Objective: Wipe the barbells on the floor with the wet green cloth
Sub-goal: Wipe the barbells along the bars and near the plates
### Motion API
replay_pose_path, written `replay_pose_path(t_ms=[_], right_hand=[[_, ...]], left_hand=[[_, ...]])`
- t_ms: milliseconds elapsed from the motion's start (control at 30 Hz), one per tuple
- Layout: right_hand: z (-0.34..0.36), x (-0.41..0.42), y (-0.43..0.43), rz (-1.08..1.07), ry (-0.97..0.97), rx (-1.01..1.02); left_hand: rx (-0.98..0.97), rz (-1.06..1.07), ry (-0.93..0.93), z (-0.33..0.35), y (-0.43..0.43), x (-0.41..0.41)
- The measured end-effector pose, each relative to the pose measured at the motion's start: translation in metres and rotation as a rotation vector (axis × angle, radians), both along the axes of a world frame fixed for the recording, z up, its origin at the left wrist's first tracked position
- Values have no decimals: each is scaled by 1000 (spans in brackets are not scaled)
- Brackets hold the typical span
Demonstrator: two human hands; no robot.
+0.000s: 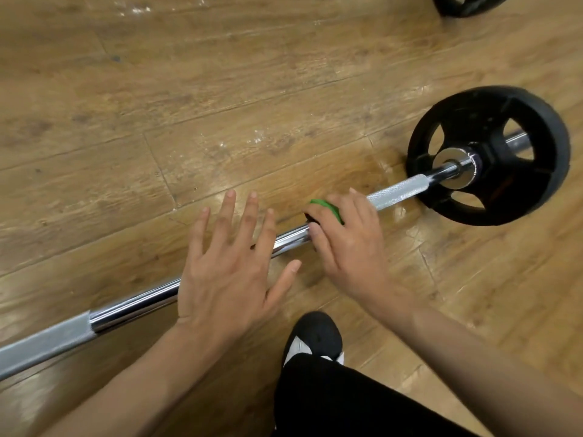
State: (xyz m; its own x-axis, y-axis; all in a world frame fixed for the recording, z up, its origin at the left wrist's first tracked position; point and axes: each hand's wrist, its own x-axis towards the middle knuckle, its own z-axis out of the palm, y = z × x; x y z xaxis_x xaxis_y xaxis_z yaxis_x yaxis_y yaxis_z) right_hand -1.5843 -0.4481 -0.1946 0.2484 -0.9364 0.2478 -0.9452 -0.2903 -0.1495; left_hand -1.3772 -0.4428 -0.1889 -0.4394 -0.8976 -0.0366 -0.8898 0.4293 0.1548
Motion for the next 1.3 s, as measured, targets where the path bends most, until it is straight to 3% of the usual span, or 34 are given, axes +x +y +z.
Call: replay_pose_path(t_ms=[67,200,333,400,500,633,700,833,933,1000,1167,1300], right_hand=[[-3,-40,-13,54,76,-50],[-9,-119,-49,-420,-3,-140],[-8,-91,-85,-686,-195,-220],[-12,-33,-83,-579,-253,-231],[-22,43,-60,-247,-271,-157],[-23,11,-95,101,-79,-182],[-23,-28,-121,76,-49,-204],[-26,-77,-163,-206,-118,-243],[-25,-76,-187,-539,-365,-297],[-25,-53,-193,-623,-485,-305],[-40,39,-183,-331,-492,-316],[-45,10,-193,12,-238,-326]], left_hand=[[-35,-21,-8,-2,-4,3],[-59,6,-20,-3,-21,5],[-52,61,-37,-1,-42,6],[-52,88,-44,-2,-55,7],[-59,112,-49,-4,-76,9],[-91,105,-80,-6,-104,19],[-109,109,-85,-7,-116,22],[-111,118,-100,-5,-146,28],[-119,111,-105,-2,-166,33],[-117,111,-116,-2,-178,36],[-104,107,-140,-3,-205,43],[-105,79,-140,-1,-220,47]])
